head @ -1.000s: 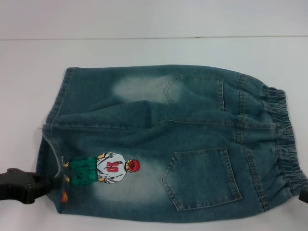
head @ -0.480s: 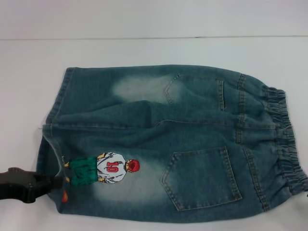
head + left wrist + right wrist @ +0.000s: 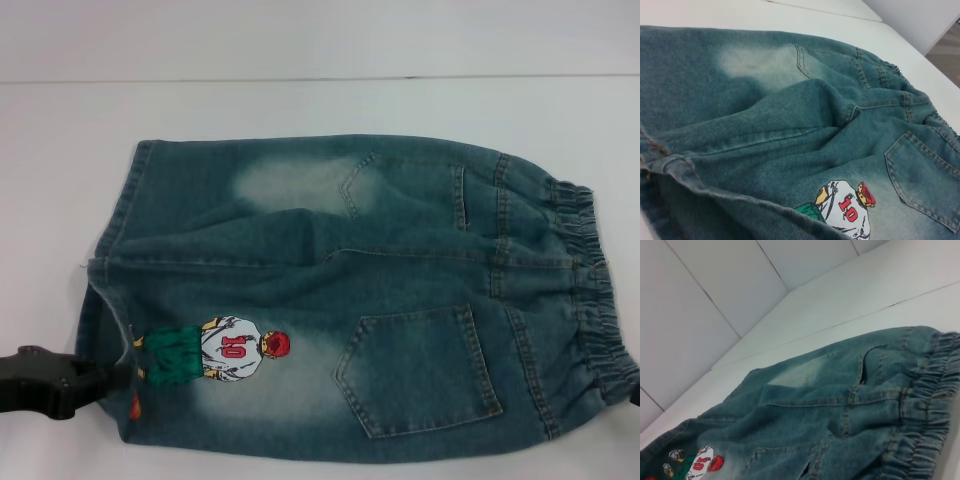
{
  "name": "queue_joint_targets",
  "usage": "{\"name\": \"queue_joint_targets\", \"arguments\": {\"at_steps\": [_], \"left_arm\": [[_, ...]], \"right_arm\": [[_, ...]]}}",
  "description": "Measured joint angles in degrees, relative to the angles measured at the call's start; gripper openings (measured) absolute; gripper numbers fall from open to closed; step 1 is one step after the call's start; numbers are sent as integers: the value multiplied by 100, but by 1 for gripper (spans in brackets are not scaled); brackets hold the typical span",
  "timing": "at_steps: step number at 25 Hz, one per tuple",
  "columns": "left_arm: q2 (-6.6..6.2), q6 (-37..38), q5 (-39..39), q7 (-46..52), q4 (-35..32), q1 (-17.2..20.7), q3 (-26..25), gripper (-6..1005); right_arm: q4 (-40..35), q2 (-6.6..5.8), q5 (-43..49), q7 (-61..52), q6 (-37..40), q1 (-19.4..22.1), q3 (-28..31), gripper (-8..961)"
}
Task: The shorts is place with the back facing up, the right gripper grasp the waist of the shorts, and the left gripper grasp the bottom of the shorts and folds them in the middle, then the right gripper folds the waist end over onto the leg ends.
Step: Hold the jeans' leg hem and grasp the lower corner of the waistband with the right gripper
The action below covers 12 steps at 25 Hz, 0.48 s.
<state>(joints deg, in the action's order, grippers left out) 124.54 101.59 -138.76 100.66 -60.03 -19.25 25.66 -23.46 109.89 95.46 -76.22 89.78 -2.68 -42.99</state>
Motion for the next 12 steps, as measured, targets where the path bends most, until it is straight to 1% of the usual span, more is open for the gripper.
{"name": "queue_joint_targets", "arguments": {"at_steps": [3, 8, 12], "left_arm": [[0, 0, 0, 1, 0, 0, 1, 65], [-9, 8, 0, 12, 0, -12, 0, 64], [-9, 16, 0, 13, 0, -14, 0, 65]], "right_arm": [[35, 3, 0, -1, 0, -69, -15, 938], [39, 46, 194, -57, -6, -169, -29, 938], [5, 40, 285, -209, -58, -191, 21, 939]]}}
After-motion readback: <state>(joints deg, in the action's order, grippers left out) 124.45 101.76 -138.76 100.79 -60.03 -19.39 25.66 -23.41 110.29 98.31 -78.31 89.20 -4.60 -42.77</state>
